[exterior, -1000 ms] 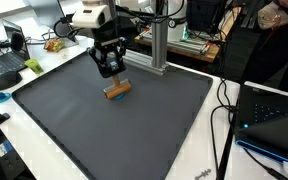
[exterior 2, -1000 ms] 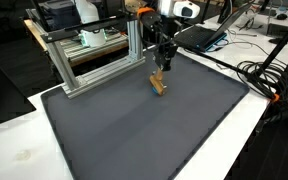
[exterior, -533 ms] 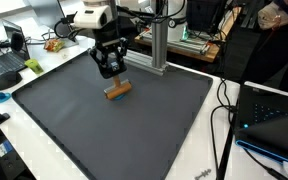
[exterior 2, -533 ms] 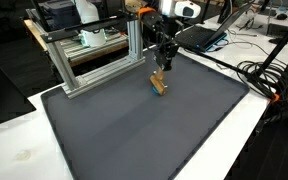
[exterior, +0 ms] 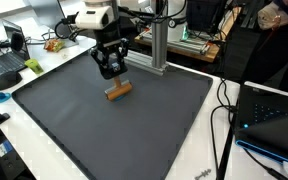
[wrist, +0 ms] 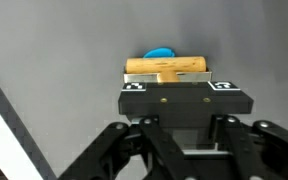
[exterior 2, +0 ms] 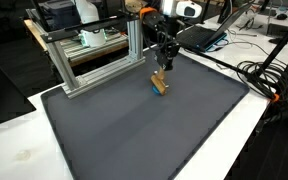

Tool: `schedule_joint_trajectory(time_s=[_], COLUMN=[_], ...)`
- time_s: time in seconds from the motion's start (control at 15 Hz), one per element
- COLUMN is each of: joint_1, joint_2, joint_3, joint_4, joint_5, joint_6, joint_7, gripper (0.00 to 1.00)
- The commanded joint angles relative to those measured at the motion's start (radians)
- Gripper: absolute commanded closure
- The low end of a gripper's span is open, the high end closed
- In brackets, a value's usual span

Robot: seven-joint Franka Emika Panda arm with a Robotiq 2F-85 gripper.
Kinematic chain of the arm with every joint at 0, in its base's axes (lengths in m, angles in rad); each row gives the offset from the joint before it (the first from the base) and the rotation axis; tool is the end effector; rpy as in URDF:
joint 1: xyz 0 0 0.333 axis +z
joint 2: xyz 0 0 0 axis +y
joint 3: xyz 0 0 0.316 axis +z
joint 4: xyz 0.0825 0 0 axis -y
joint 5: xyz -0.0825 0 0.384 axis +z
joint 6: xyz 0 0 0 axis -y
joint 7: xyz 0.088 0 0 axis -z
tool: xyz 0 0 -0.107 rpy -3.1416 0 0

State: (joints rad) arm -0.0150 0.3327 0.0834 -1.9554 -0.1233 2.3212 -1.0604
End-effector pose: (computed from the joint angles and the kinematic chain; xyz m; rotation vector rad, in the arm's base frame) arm 0.6152 0.0377 0.3112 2.5268 1.7404 0.0003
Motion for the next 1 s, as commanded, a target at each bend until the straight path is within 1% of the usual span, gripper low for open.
schedule_joint_trajectory(time_s=[0.0, 0.4, 0.93], joint_1=[0.004, 0.007, 0.014], joint_2=[0.051, 0.052, 0.056], joint_3=[0.006, -0.019, -0.028], joint_4=[0.014, 0.013, 0.009], joint_5=[-0.012, -0.071, -0.13], joint_6=[0.026, 0.022, 0.014], joint_7=[-0.003, 0.024, 0.043], gripper=[0.78, 0.78, 0.78])
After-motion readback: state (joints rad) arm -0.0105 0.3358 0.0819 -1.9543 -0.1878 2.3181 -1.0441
